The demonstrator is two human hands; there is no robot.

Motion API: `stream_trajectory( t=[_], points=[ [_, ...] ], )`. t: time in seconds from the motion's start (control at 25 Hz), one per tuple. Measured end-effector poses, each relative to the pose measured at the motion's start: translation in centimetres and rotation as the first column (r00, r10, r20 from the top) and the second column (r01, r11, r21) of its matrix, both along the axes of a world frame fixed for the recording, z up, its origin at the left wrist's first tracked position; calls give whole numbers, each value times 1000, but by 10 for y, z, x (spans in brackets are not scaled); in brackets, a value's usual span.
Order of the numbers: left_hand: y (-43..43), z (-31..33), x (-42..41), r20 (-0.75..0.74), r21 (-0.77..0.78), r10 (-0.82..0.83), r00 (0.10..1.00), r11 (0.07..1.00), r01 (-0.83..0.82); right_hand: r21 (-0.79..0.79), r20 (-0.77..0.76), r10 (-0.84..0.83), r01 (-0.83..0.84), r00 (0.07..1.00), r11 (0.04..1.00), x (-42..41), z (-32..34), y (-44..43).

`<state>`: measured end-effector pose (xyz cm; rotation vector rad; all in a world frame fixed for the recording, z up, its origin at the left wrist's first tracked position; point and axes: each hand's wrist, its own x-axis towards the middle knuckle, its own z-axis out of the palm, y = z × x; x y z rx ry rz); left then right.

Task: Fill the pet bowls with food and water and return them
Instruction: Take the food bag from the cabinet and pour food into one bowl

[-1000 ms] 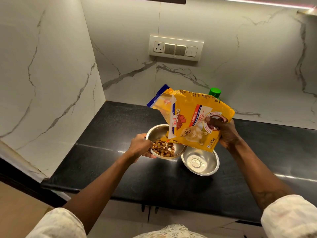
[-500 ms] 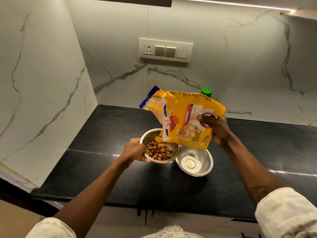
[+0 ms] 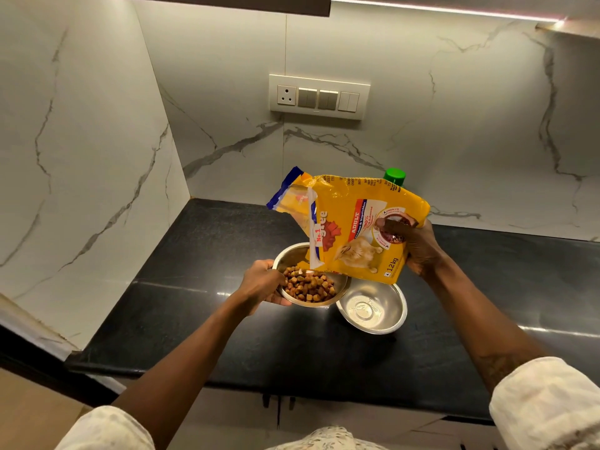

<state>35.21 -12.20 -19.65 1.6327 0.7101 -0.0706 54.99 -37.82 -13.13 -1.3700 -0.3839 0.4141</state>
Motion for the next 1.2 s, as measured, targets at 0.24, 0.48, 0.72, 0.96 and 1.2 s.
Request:
stream_trajectory(
  t=[0.24,0.48,0.72,0.96,1.2],
  points=[
    [0,0,-2,10,-7,1,1000,1000,-1,-29,11,-1,2,1000,1000,3,3,0],
    [0,-2,-1,-1,0,6,1000,1000,-6,-55,38,9,-7,999,998,8,5,-2],
    [0,-3,-2,12,1,-10,1000,1000,10,-64,49,-2,5,999,998,7,8,-3],
    [1,-3,-2,3,8,1,1000,1000,-1,-45,52,-3,5,999,999,6,14,-5],
    [3,-7,-1,-3,18,2,1000,1000,-2,-29,56,-6,8,998,1000,6,15,-7]
  ],
)
